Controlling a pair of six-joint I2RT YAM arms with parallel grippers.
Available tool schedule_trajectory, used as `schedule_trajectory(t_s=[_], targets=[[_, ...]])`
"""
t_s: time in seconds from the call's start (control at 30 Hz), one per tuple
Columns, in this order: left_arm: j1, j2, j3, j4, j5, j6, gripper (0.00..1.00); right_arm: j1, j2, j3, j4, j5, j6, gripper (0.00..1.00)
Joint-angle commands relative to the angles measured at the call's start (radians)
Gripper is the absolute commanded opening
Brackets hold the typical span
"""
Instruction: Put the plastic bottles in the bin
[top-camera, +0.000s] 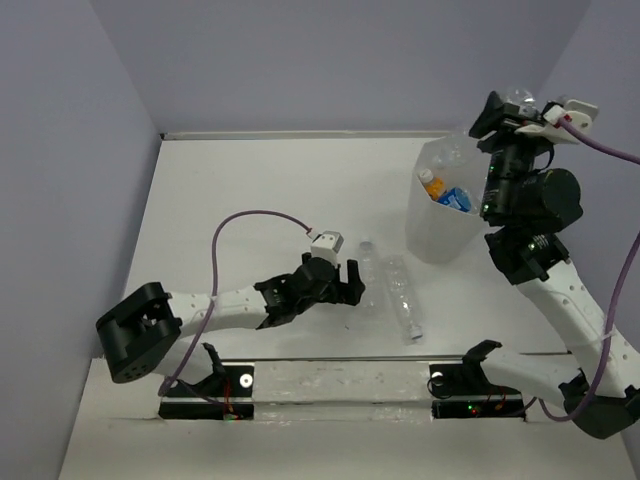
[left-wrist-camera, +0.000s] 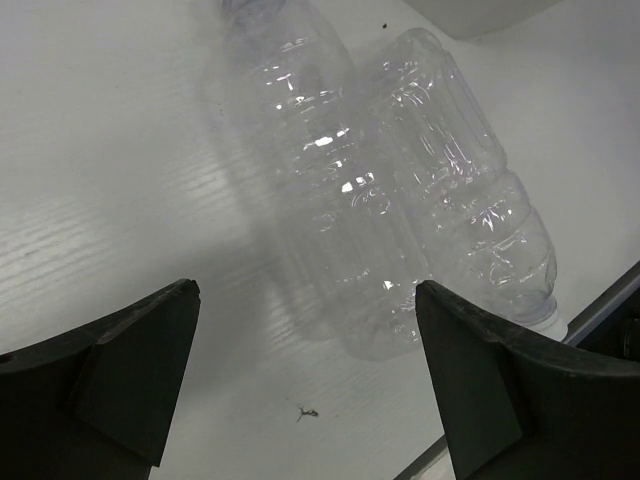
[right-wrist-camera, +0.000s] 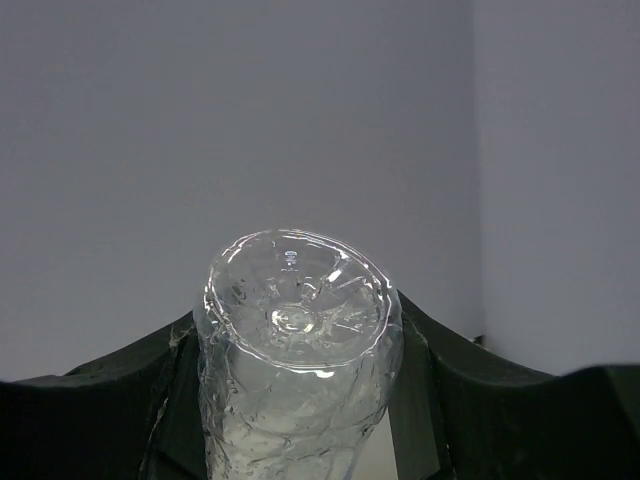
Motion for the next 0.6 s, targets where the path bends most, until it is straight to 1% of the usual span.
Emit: schedule_trajectory(t_s=[0.0, 0.03, 0.13, 0.2, 0.27, 0.37, 0.4, 0.43, 0.5, 0.53, 0.57], targets=[[-0.023, 0.091, 0.098, 0.038, 0.041, -0.025, 0.99, -0.141, 0.050, 0.026, 0.157, 0.131, -0.247, 0.27], [-0.023, 0.109, 0.118, 0.047, 0.050, -0.025, 0.99, -0.187, 0.080, 0.013, 0.162, 0.131, -0.249, 0.27], [-0.025, 0.171, 0.147, 0.050, 0.075, -0.025, 0.99, -0.222, 0.125, -0.022, 0.164, 0.127, -0.220, 0.27], [-0.026, 0.212, 0.175, 0.029, 0.067, -0.022, 0.99, -0.222, 0.163, -0.042, 0.164, 0.121, -0.203, 0.28], [-0.025, 0.257, 0.206, 0.001, 0.043, -0.024, 0.99, -0.222, 0.177, -0.057, 0.127, 0.113, -0.154, 0.28], [-0.026, 0.287, 0.212, -0.017, 0.026, -0.025, 0.99, -0.222, 0.166, -0.092, 0.087, 0.087, -0.077, 0.28], [-0.028, 0.294, 0.209, -0.017, 0.026, -0.025, 0.99, -0.222, 0.163, -0.096, 0.054, 0.081, -0.034, 0.34], [-0.028, 0.300, 0.209, -0.017, 0.024, -0.025, 0.99, -0.222, 0.160, -0.102, 0.053, 0.084, -0.034, 0.42], [-0.032, 0.318, 0.209, -0.016, 0.029, -0.024, 0.97, -0.222, 0.154, -0.111, 0.018, 0.096, 0.007, 0.75], [-0.038, 0.329, 0.212, -0.014, 0.027, -0.022, 0.96, -0.222, 0.143, -0.106, -0.032, 0.093, 0.041, 0.99], [-0.041, 0.335, 0.215, -0.014, 0.026, -0.021, 0.96, -0.222, 0.134, -0.100, -0.060, 0.081, 0.061, 1.00]])
